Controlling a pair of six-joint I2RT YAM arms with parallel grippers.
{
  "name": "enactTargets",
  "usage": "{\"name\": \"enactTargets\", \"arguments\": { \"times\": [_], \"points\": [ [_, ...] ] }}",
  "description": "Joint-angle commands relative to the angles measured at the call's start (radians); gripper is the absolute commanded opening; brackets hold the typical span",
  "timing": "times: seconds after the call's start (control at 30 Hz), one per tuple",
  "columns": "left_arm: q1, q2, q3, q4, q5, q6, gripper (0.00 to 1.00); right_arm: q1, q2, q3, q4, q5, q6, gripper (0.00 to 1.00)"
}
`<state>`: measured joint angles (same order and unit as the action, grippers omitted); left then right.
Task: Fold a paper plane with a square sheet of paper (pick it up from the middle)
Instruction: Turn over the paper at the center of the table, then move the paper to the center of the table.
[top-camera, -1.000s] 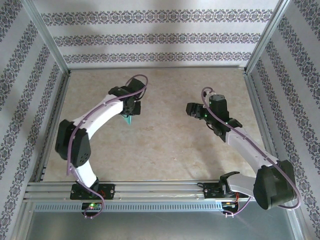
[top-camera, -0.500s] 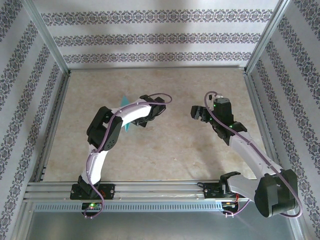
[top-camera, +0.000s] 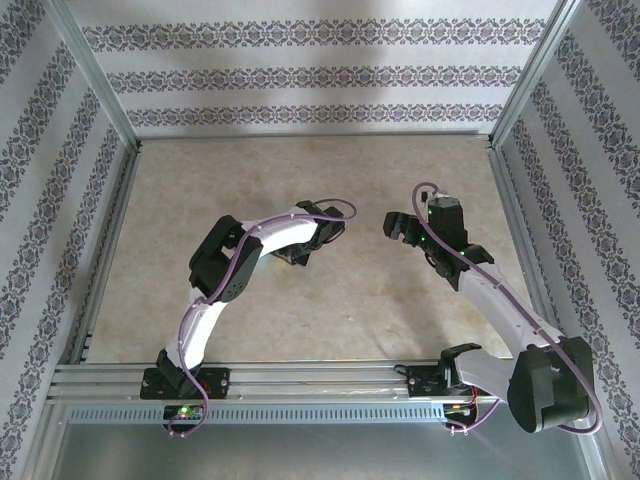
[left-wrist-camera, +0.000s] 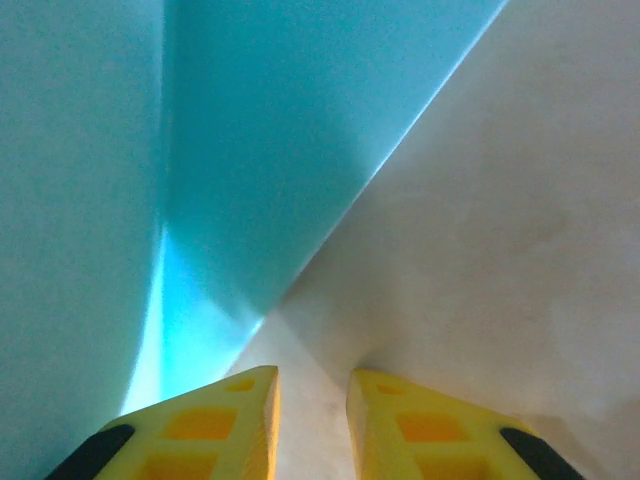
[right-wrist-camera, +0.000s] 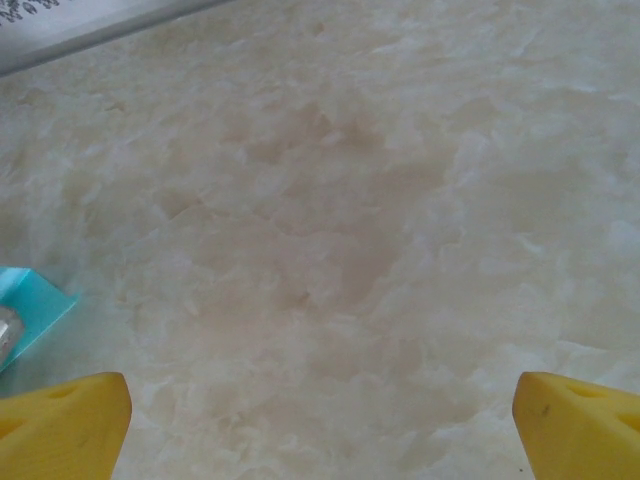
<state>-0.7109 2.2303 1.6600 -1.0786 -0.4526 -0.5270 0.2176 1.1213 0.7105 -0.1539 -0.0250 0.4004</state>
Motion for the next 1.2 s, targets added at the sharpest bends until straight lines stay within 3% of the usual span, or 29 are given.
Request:
{"name": "enactTargets", "arguments": {
  "times": [0.0,0.17,0.23,0.33,0.47,0.67,0.8,1.17],
  "points": [
    [-0.046,-0.079,0.025,0.079,0.214,-0.054,0.28,-0.012,0.007,-0.015,0.017,-0.010,0.035,0.98],
    [-0.082,-0.180,-0.035,0.265,0.510,-0.116,0.32,-0.018,0.016,-0.016,0.023,-0.018,0.048,0.98],
    [-0.081,-0.234,-0.081,0.342,0.574,-0.137,0.35,-0.020,0.022,-0.016,0.026,-0.025,0.053,0.98],
    [-0.061,-0.324,-0.138,0.384,0.563,-0.135,0.37,-0.021,0.036,-0.010,0.032,-0.041,0.060,0.98],
    [0.032,-0.448,-0.272,0.417,0.515,-0.114,0.36,-0.020,0.058,-0.004,0.045,-0.071,0.072,0.98],
    [0.223,-0.517,-0.469,0.487,0.566,-0.105,0.24,-0.018,0.086,-0.002,0.063,-0.103,0.098,0.98],
    [0.304,-0.492,-0.502,0.492,0.550,-0.110,0.16,-0.015,0.094,0.000,0.065,-0.113,0.106,0.98],
    [0.339,-0.372,-0.451,0.483,0.482,-0.075,0.10,-0.003,0.100,0.000,0.066,-0.125,0.116,0.98]
  ]
}}
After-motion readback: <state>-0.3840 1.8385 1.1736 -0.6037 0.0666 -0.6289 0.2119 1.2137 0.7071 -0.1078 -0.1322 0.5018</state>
